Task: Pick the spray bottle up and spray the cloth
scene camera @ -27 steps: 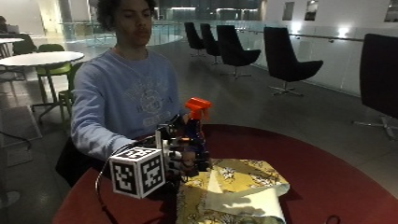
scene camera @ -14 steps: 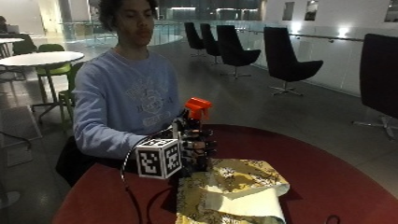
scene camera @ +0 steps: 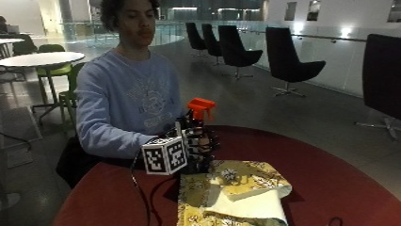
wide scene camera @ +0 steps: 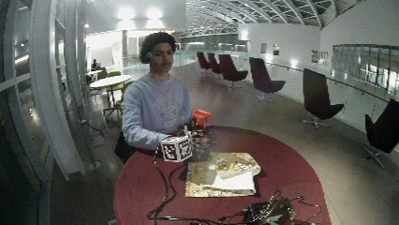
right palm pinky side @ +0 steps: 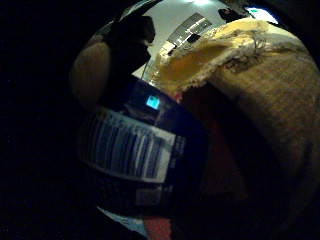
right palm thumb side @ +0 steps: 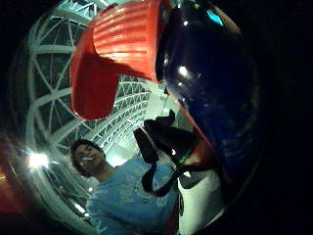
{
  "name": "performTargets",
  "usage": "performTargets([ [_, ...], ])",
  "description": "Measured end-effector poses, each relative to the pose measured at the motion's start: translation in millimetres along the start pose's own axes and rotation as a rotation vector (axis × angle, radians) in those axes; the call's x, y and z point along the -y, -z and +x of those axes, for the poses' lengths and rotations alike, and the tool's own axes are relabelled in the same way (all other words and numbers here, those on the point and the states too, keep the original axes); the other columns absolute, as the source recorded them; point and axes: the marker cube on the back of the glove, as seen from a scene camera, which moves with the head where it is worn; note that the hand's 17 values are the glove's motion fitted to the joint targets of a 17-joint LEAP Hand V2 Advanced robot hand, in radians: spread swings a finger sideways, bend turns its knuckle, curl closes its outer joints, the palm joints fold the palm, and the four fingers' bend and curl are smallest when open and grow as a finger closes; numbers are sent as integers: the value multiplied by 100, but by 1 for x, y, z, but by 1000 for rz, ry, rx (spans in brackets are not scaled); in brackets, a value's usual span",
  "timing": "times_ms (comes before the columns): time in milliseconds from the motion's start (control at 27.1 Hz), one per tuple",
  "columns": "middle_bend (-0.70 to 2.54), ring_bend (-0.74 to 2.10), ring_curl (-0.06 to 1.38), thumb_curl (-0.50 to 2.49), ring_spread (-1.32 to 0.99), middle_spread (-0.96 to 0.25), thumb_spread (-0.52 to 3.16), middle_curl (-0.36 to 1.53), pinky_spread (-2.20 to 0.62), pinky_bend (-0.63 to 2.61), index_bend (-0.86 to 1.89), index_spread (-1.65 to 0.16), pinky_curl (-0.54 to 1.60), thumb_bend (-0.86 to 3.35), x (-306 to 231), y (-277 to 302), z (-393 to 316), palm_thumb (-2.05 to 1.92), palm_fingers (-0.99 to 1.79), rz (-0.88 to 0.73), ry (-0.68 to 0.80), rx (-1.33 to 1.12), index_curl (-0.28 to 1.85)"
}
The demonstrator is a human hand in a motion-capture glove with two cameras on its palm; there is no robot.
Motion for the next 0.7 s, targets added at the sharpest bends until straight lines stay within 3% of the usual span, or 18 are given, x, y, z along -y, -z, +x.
performTargets([
  [369,38,50,35,28,-2,-4,110,42,26,17,18,-26,28,0,3,6,-4,46,98,135,30,9,29],
  [701,32,48,37,31,-3,-4,114,42,26,17,19,-21,29,0,-7,56,-29,55,106,110,-164,14,36],
])
